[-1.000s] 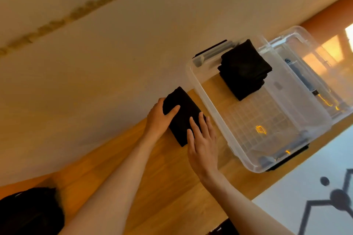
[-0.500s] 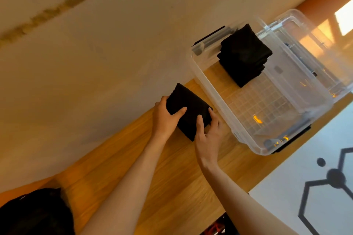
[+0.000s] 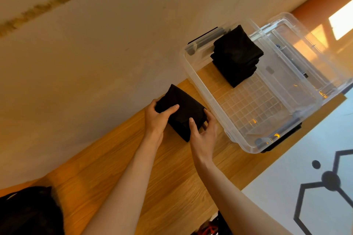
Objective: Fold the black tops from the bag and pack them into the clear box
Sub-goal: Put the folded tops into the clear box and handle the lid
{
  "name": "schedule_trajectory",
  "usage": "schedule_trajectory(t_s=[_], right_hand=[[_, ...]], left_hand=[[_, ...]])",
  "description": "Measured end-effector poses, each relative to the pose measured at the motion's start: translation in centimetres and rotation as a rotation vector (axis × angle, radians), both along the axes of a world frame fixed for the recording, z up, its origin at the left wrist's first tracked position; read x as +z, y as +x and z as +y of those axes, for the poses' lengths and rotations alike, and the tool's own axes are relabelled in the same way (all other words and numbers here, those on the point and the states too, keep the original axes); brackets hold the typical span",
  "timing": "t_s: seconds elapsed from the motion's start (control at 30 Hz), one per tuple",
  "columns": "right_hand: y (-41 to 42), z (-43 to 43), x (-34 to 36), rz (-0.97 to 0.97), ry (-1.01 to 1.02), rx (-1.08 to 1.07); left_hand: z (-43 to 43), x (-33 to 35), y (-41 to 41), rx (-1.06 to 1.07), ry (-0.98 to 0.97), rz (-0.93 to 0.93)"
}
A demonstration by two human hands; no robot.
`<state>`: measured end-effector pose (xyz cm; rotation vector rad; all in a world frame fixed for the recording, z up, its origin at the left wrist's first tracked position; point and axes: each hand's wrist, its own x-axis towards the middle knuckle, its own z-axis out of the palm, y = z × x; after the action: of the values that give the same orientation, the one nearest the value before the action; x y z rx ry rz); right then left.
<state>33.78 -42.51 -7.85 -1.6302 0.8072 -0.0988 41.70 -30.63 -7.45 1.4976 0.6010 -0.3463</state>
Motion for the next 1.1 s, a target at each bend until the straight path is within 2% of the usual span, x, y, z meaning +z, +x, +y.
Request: schedule_trajectory(t_s=[0.33, 0.5, 0.6, 0.73, 1.0, 1.1], right_hand=[[-1.2, -1.3, -0.2, -0.037, 0.042, 0.098], [-2.2, -1.9, 1.7, -0.011, 0.205, 0.228], [-2.9, -2.1, 4.2, 0.001, 0.431, 0.305], [-3.3, -2.2, 6.9, -0.045, 0.622, 0.344], [-1.2, -5.7, 10.2, -0.209, 0.688, 0.304], [-0.5, -8.0, 10.8, -0.274, 0.685, 0.227]], left_hand=[[1.3, 1.0, -1.7, -0.07, -0.161, 0.17], [2.4, 3.3, -3.7, -0.119, -0.192, 0.123], [3.7, 5.7, -4.7, -0.177, -0.26, 0.065], [4.4, 9.8, -5.0, -0.227, -0.365, 0.005], [-0.8, 15.9, -1.6, -0.376, -0.382, -0.092], [-3.6, 16.7, 0.2, -0.428, -0.366, -0.108]])
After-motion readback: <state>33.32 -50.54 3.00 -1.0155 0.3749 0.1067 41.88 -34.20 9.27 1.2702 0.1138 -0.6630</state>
